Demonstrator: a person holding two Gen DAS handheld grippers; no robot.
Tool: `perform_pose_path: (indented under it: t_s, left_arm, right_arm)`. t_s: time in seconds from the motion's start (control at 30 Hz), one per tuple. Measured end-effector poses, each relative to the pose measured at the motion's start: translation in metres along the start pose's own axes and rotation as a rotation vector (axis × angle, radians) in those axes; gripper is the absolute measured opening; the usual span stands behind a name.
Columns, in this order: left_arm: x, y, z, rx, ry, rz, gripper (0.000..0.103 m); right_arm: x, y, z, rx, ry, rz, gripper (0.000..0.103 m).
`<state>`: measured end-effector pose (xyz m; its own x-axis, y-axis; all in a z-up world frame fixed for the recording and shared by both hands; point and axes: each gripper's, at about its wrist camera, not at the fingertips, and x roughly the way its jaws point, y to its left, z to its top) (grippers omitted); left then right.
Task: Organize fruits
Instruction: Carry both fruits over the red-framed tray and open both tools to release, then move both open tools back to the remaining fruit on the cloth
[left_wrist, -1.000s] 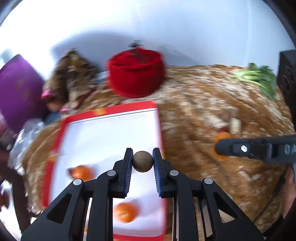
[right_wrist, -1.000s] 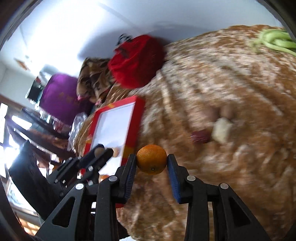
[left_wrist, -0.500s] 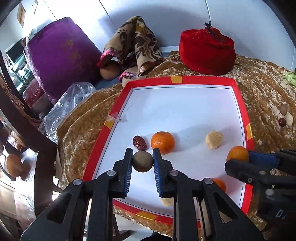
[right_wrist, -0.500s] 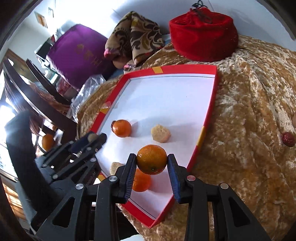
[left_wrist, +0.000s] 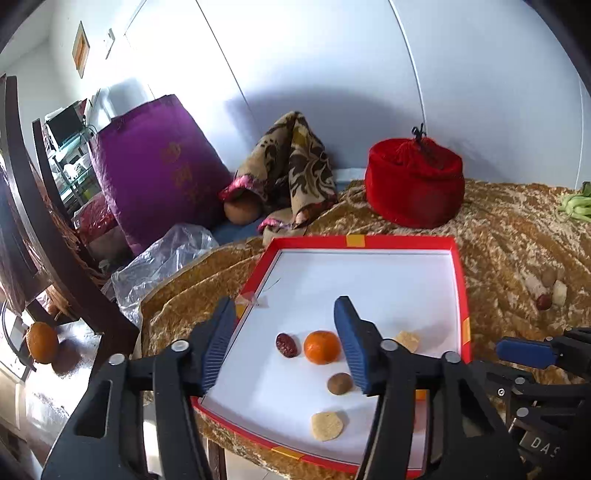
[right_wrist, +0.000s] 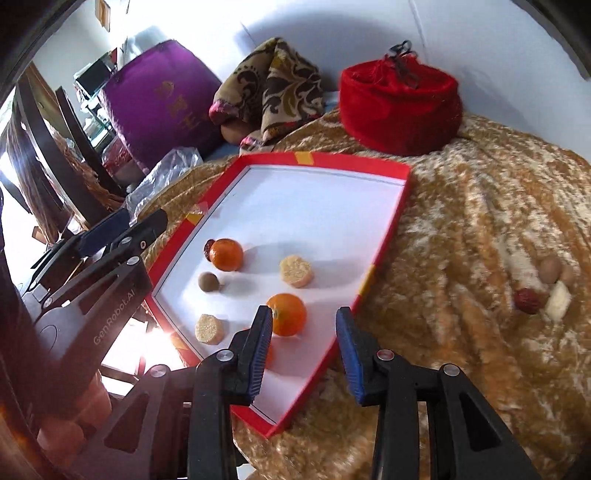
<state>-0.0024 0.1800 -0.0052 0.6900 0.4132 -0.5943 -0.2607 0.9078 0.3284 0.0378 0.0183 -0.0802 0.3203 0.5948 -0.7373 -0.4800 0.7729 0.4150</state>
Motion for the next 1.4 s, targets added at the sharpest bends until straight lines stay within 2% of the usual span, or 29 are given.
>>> perform_pose_path:
  t_s: [0.03,0.1,0.17,0.27,0.37,0.43,0.53,0.67,0.77,0.83,0.9,0.97,1.03,1.17,1.27,1.4]
  left_arm:
    - [-0.005,-0.003,0.002,0.000,-0.025,-0.006,0.063]
    - [-0.017,-0.016,0.007,0.021,-0.075,-0.029,0.073]
    - [-0.030,-0.032,0.012,0.042,-0.118,-0.080,0.078]
    - [-0.050,-0.062,0.021,0.087,-0.181,-0.174,0.082]
    - [-0.073,-0.093,0.027,0.130,-0.245,-0.247,0.083]
    - [-0.085,-0.114,0.032,0.156,-0.258,-0.285,0.084]
    - [-0.096,-0.142,0.036,0.184,-0.260,-0.328,0.084]
    - [-0.104,-0.179,0.038,0.218,-0.252,-0.377,0.084]
    - [-0.093,-0.203,0.037,0.240,-0.185,-0.422,0.085]
    - [-0.075,-0.216,0.031,0.257,-0.102,-0.469,0.085]
    - [-0.054,-0.227,0.024,0.273,-0.012,-0.459,0.085]
    - [-0.036,-0.232,0.016,0.271,0.044,-0.457,0.085]
    - [-0.027,-0.236,0.011,0.284,0.058,-0.431,0.085]
    - [-0.017,-0.238,0.004,0.281,0.079,-0.428,0.085]
    - [-0.016,-0.242,0.001,0.285,0.087,-0.444,0.085]
    - [-0.025,-0.250,0.000,0.294,0.057,-0.492,0.085]
  right_arm:
    - [-0.008,-0.005,0.000,0.005,-0.012,-0.006,0.038]
    - [-0.026,-0.018,-0.001,0.016,-0.039,-0.026,0.038]
    - [-0.046,-0.034,-0.003,0.039,-0.065,-0.048,0.038]
    - [-0.082,-0.058,-0.005,0.066,-0.132,-0.110,0.039]
    - [-0.128,-0.083,-0.011,0.106,-0.239,-0.185,0.041]
    - [-0.156,-0.100,-0.015,0.147,-0.308,-0.219,0.043]
    - [-0.194,-0.126,-0.021,0.217,-0.408,-0.320,0.047]
    - [-0.225,-0.158,-0.029,0.268,-0.487,-0.425,0.050]
    - [-0.229,-0.179,-0.035,0.320,-0.482,-0.426,0.051]
    - [-0.224,-0.192,-0.038,0.333,-0.449,-0.440,0.051]
    - [-0.217,-0.204,-0.044,0.352,-0.409,-0.424,0.051]
    - [-0.208,-0.212,-0.048,0.382,-0.368,-0.398,0.051]
    - [-0.203,-0.216,-0.050,0.398,-0.348,-0.404,0.051]
    - [-0.202,-0.221,-0.049,0.413,-0.332,-0.399,0.051]
    - [-0.199,-0.218,-0.045,0.402,-0.324,-0.399,0.051]
    - [-0.195,-0.214,-0.042,0.393,-0.317,-0.392,0.051]
